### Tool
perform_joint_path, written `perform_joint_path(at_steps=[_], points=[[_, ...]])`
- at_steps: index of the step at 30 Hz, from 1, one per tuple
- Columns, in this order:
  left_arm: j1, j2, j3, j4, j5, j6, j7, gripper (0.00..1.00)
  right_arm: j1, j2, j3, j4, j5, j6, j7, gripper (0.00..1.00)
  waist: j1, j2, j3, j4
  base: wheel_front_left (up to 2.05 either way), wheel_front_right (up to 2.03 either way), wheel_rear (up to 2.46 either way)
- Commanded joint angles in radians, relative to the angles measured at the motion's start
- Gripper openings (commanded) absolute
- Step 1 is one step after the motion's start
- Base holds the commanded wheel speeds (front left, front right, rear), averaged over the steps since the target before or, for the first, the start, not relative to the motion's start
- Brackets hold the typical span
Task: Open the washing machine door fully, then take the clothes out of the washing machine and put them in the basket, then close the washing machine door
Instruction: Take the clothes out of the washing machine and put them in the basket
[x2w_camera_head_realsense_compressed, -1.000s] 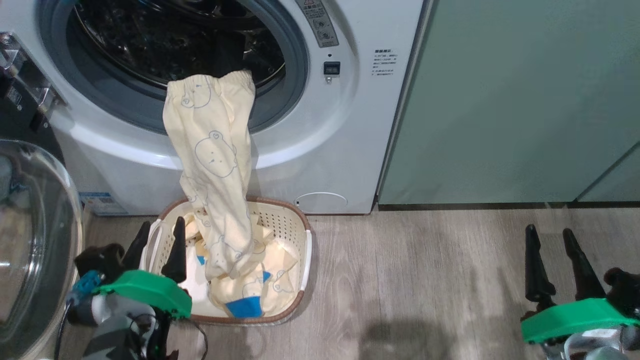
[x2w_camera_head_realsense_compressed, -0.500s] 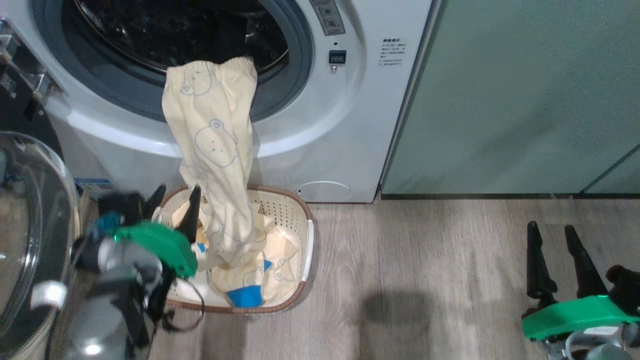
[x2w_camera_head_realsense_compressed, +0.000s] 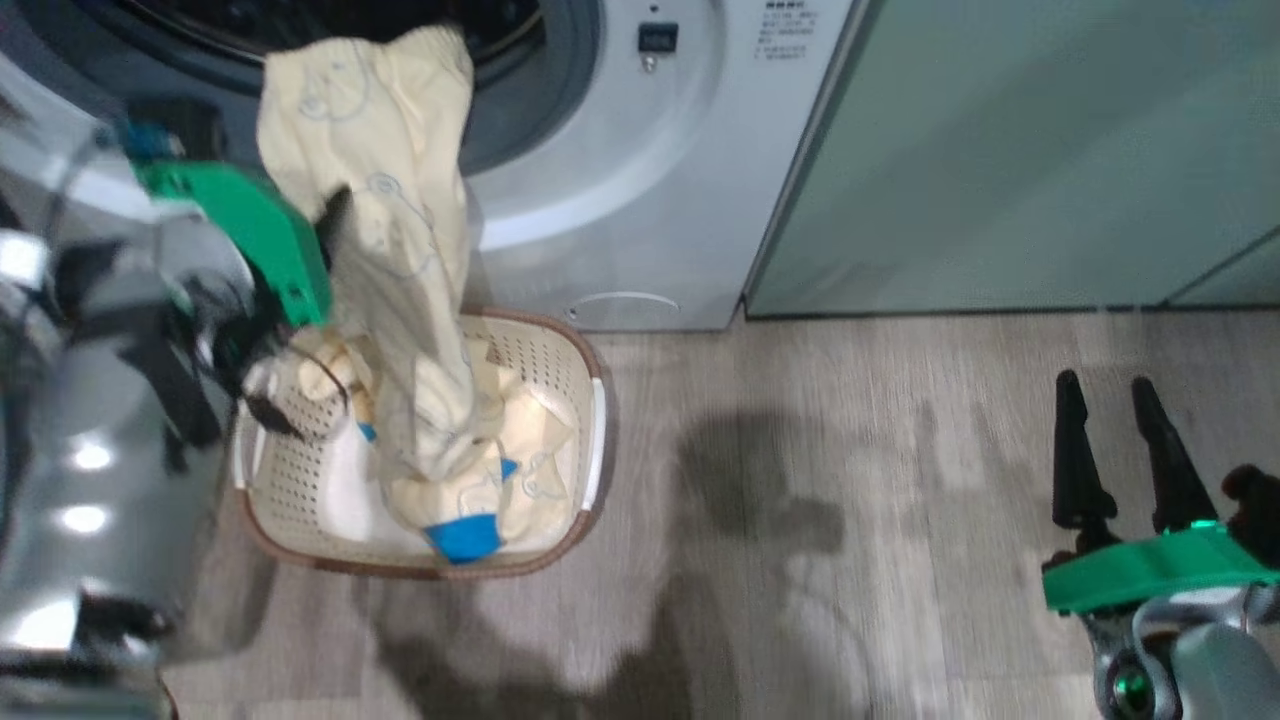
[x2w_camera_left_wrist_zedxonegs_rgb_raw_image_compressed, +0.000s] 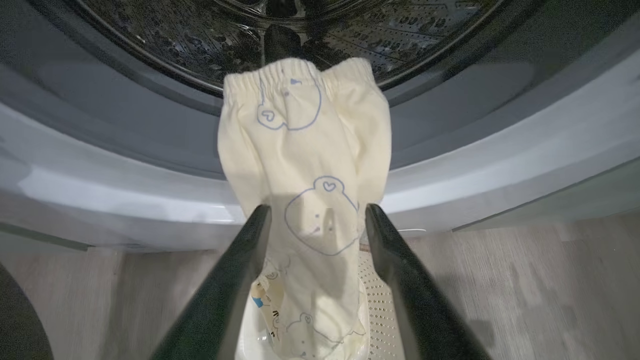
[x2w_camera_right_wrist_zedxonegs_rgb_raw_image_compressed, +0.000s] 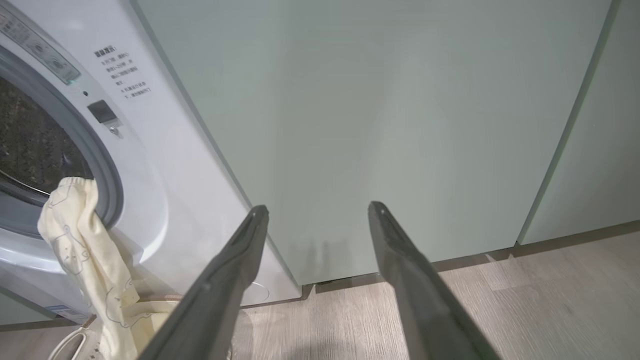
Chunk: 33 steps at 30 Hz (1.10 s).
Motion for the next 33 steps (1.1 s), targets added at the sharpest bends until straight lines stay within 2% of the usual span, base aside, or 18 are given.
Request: perform_joint_path(at_steps=[1,6,16,20,27,31,33], points=[[-0.070,0.057,0.021,-0.019,-0.003,-0.001,0.024,1.00,-0.040,-0.002,0.023,-0.034,0.007,0.000,-0.009,1.00,-0.0002,0.0000,0.044,-0.021,0.00,0.00,0.00],[-0.199,0.085,0.006,0.024,0.007,0.009,0.104,1.00,-0.078,-0.002,0.034,-0.044,0.026,0.000,-0.009,1.00,-0.0002,0.0000,0.121,-0.048,0.00,0.00,0.00],[-0.397,0.153,0.002,0.132,0.026,0.040,0.151,1.00,-0.142,-0.002,0.069,-0.051,0.067,0.000,-0.009,1.00,-0.0002,0.0000,0.238,-0.121,0.00,0.00,0.00],[-0.442,0.166,-0.009,0.163,0.038,0.049,0.167,1.00,-0.151,-0.002,0.071,-0.054,0.076,0.000,-0.009,1.00,-0.0002,0.0000,0.267,-0.131,0.00,0.00,0.00],[-0.526,0.211,-0.035,0.249,0.074,0.090,0.207,1.00,-0.181,-0.002,0.085,-0.059,0.098,0.000,-0.009,1.00,-0.0002,0.0000,0.327,-0.148,0.00,0.00,0.00],[-0.541,0.215,-0.054,0.277,0.085,0.088,0.205,1.00,-0.189,-0.002,0.085,-0.059,0.103,0.000,-0.009,1.00,-0.0002,0.0000,0.340,-0.146,0.00,0.00,0.00],[-0.546,0.211,-0.062,0.287,0.085,0.080,0.200,0.37,-0.192,-0.002,0.084,-0.058,0.104,0.000,-0.009,1.00,-0.0002,0.0000,0.343,-0.144,0.00,0.00,0.00]])
